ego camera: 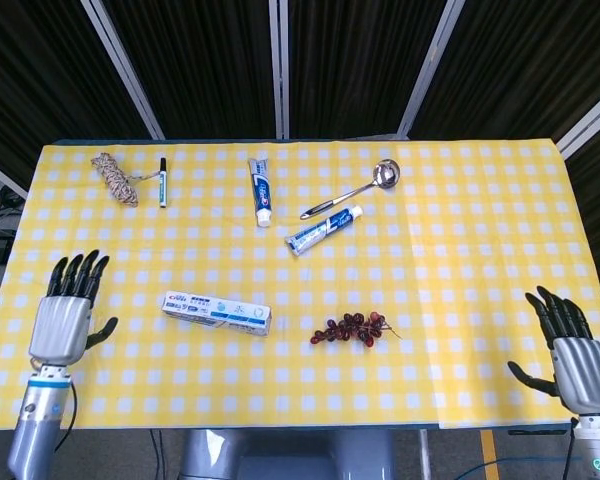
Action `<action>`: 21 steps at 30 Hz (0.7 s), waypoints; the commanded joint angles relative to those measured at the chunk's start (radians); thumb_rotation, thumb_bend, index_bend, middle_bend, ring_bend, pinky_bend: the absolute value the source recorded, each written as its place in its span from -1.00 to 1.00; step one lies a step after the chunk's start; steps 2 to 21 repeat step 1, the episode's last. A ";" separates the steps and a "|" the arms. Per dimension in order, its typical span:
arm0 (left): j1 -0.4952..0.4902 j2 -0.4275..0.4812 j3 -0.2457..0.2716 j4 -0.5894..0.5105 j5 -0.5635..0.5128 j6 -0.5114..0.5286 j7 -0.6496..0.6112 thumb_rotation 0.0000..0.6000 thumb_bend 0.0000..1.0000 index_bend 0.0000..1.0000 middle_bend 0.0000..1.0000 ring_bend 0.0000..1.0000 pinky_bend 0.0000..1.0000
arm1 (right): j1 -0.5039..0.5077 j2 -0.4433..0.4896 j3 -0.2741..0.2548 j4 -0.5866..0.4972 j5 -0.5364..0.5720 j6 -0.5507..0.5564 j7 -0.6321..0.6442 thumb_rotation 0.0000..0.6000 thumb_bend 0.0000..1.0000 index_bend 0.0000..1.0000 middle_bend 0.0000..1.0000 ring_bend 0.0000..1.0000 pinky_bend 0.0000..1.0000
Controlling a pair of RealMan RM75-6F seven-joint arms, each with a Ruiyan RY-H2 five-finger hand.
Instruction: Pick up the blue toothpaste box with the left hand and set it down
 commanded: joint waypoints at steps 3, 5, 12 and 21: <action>0.066 -0.009 0.038 0.044 0.049 0.071 -0.029 1.00 -0.55 -1.00 -1.00 -1.00 -1.00 | 0.002 -0.008 -0.003 0.001 -0.004 -0.002 -0.013 1.00 -0.83 -1.00 -1.00 -1.00 -1.00; 0.066 -0.009 0.038 0.044 0.049 0.071 -0.029 1.00 -0.55 -1.00 -1.00 -1.00 -1.00 | 0.002 -0.008 -0.003 0.001 -0.004 -0.002 -0.013 1.00 -0.83 -1.00 -1.00 -1.00 -1.00; 0.066 -0.009 0.038 0.044 0.049 0.071 -0.029 1.00 -0.55 -1.00 -1.00 -1.00 -1.00 | 0.002 -0.008 -0.003 0.001 -0.004 -0.002 -0.013 1.00 -0.83 -1.00 -1.00 -1.00 -1.00; 0.066 -0.009 0.038 0.044 0.049 0.071 -0.029 1.00 -0.55 -1.00 -1.00 -1.00 -1.00 | 0.002 -0.008 -0.003 0.001 -0.004 -0.002 -0.013 1.00 -0.83 -1.00 -1.00 -1.00 -1.00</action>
